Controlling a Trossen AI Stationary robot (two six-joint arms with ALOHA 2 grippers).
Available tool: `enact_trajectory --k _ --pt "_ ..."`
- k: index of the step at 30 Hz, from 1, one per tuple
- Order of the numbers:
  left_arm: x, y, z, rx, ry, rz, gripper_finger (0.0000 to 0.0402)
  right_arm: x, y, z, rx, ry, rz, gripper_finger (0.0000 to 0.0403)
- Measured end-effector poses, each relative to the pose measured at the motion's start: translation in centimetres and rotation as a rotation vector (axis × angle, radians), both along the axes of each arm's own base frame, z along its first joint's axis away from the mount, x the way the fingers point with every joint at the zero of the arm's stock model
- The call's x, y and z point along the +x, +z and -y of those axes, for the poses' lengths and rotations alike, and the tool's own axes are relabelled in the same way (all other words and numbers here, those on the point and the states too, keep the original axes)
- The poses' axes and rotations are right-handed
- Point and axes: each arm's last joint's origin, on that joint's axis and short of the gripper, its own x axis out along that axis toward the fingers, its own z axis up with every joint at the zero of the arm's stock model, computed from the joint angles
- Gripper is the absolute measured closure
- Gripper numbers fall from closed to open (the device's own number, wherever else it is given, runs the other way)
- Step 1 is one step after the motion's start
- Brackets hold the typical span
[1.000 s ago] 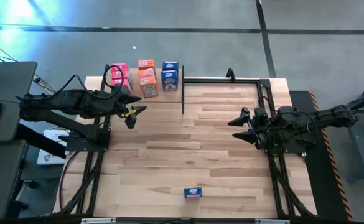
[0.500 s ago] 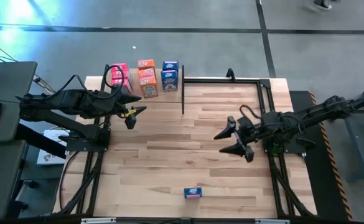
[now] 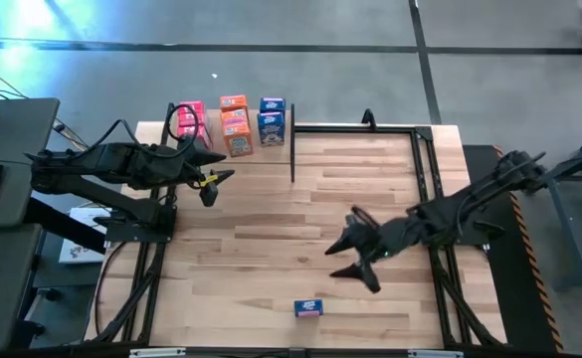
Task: Stack cereal on shelf
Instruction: Put the blue cereal box on the the shelf aligned with the other blue cereal boxes
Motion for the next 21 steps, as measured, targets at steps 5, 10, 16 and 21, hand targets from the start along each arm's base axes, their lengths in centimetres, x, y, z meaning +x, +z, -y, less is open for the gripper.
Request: enact_trajectory --k 5,10,16,21 --pt "0.0 0.0 0.0 0.0 0.0 0.0 0.0183 1.5 -1.1 -2.6 -0.049 0.019 -0.06 0.0135" --pt "0.0 0.0 0.0 0.0 0.0 0.003 0.0183 2.6 -2.4 -5.0 -0.104 0.029 -0.111 0.0135" --pt "0.0 0.0 0.0 -0.001 0.0 0.004 0.0183 3.3 -4.2 -7.1 -0.149 0.013 -0.177 0.0135" --pt "0.0 0.0 0.0 -0.001 0.0 0.004 0.0183 3.5 -5.6 -8.2 -0.164 0.012 -0.214 0.0135"
